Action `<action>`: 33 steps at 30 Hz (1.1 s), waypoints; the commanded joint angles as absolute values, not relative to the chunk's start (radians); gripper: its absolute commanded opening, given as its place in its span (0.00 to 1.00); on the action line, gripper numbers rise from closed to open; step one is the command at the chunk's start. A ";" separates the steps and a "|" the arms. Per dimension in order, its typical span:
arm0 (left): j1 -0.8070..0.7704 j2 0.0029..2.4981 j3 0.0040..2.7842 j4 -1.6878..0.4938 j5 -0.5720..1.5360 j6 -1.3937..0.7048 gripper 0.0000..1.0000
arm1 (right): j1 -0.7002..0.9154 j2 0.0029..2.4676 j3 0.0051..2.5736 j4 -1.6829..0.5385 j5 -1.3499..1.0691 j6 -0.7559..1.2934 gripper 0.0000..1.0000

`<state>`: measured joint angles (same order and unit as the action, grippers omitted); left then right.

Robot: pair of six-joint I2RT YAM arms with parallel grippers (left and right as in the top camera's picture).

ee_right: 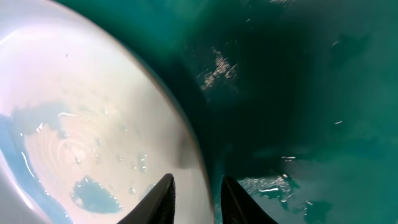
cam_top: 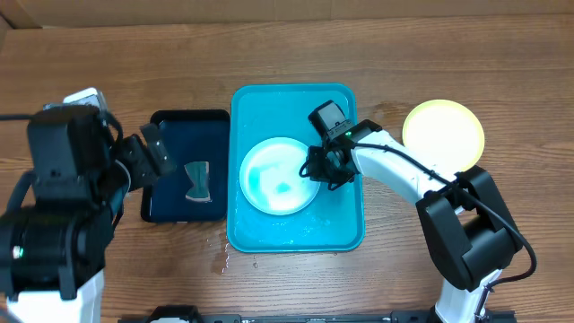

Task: Clean dirty plates on tray and stack at the side

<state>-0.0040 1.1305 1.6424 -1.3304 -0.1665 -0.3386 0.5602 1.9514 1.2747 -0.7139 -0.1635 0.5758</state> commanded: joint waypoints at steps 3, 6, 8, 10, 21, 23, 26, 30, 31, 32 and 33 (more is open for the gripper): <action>0.001 1.211 1.639 -1.331 -0.179 -0.348 1.00 | 0.602 1.949 1.269 -0.709 -0.126 0.579 0.25; 0.001 1.257 1.639 -1.331 -0.179 -0.348 1.00 | 0.614 1.949 1.269 -0.714 -0.107 0.579 0.24; 0.001 1.287 1.639 -1.331 -0.179 -0.348 1.00 | 0.619 1.949 1.269 -0.719 -0.088 0.579 0.21; 0.001 1.316 1.639 -1.331 -0.179 -0.348 1.00 | 0.619 1.949 1.269 -0.722 -0.086 0.579 0.16; 0.001 1.492 1.639 -1.315 -0.178 -0.348 1.00 | 0.619 1.949 1.269 -0.730 -0.086 0.579 0.04; 0.001 1.522 1.639 -1.306 -0.179 -0.348 1.00 | 0.619 1.949 1.269 -0.730 -0.086 0.579 0.04; 0.001 1.557 1.639 -1.301 -0.181 -0.347 1.00 | 0.619 1.949 1.269 -0.732 -0.087 0.579 0.04; 0.001 1.576 1.639 -1.285 -0.184 -0.343 1.00 | 0.619 1.949 1.269 -0.736 -0.086 0.579 0.04; 0.001 1.576 1.639 -1.281 -0.184 -0.342 1.00 | 0.619 1.949 1.269 -0.736 -0.086 0.579 0.04; 0.001 1.575 1.640 -1.278 -0.184 -0.336 1.00 | 0.619 1.949 1.269 -0.735 -0.086 0.579 0.04; 0.001 1.575 1.644 -1.277 -0.184 -0.336 1.00 | 0.619 1.949 1.269 -0.735 -0.086 0.579 0.04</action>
<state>-0.0040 1.5753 1.6405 -1.2831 -0.1669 -0.3382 0.6159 1.9514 1.2747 -0.7311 -0.1036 0.5800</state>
